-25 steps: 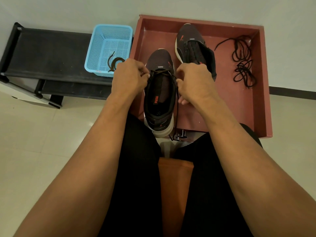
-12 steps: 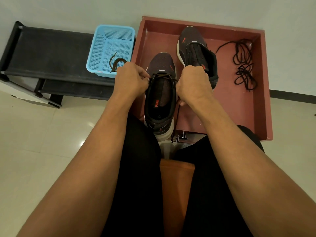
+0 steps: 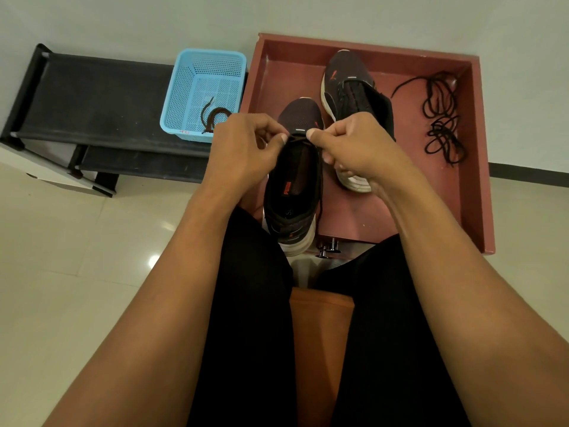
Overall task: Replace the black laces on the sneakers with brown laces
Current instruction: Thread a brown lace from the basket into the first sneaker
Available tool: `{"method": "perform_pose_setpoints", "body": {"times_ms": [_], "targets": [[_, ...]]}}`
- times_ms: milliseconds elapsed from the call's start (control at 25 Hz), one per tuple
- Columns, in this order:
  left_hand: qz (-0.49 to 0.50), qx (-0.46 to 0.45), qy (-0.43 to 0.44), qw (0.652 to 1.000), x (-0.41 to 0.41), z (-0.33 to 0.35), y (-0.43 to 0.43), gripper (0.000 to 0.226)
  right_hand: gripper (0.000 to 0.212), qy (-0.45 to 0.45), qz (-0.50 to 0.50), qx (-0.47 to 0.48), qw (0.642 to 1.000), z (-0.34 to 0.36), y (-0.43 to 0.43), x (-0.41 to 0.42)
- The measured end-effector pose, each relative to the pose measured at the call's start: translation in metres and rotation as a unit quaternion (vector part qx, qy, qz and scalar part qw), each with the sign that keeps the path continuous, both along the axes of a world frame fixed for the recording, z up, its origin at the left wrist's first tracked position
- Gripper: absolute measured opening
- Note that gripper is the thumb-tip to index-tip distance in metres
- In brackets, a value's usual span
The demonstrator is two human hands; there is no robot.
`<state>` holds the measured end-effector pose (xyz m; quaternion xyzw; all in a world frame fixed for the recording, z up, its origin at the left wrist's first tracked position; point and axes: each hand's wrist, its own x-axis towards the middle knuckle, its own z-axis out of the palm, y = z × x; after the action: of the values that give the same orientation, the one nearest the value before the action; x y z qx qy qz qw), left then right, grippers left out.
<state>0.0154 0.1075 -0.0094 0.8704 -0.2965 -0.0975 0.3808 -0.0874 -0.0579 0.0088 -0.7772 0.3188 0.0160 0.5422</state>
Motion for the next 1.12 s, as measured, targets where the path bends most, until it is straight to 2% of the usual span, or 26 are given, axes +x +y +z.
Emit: {"method": "perform_pose_setpoints", "body": {"times_ms": [120, 240, 320, 480, 760, 1000, 1120], "targets": [[-0.059, -0.022, 0.079, 0.995, -0.021, 0.011, -0.007, 0.017, 0.029, -0.050, -0.049, 0.173, 0.982, 0.007, 0.000, 0.001], [-0.074, -0.079, 0.214, 0.971, -0.037, 0.019, -0.017, 0.020, 0.028, -0.076, -0.088, 0.227, 0.967, 0.010, -0.003, 0.002], [-0.074, -0.083, 0.242, 0.964, -0.037, 0.019, -0.018, 0.018, 0.026, -0.084, -0.087, 0.234, 0.965, 0.010, -0.005, 0.002], [-0.101, -0.062, 0.289, 0.950, -0.033, 0.013, -0.011, 0.016, 0.025, -0.096, -0.079, 0.231, 0.965, 0.006, -0.007, 0.004], [-0.174, 0.057, 0.356, 0.916, -0.030, 0.018, 0.001, 0.019, 0.027, -0.119, -0.134, 0.196, 0.964, 0.003, -0.014, 0.002], [-0.157, 0.029, 0.362, 0.918, -0.029, 0.022, 0.002, 0.025, 0.020, -0.114, -0.124, 0.152, 0.974, -0.002, -0.014, 0.004], [-0.155, 0.039, 0.365, 0.917, -0.032, 0.024, 0.001, 0.026, 0.019, -0.080, -0.105, 0.068, 0.989, -0.008, -0.016, 0.004]]}}
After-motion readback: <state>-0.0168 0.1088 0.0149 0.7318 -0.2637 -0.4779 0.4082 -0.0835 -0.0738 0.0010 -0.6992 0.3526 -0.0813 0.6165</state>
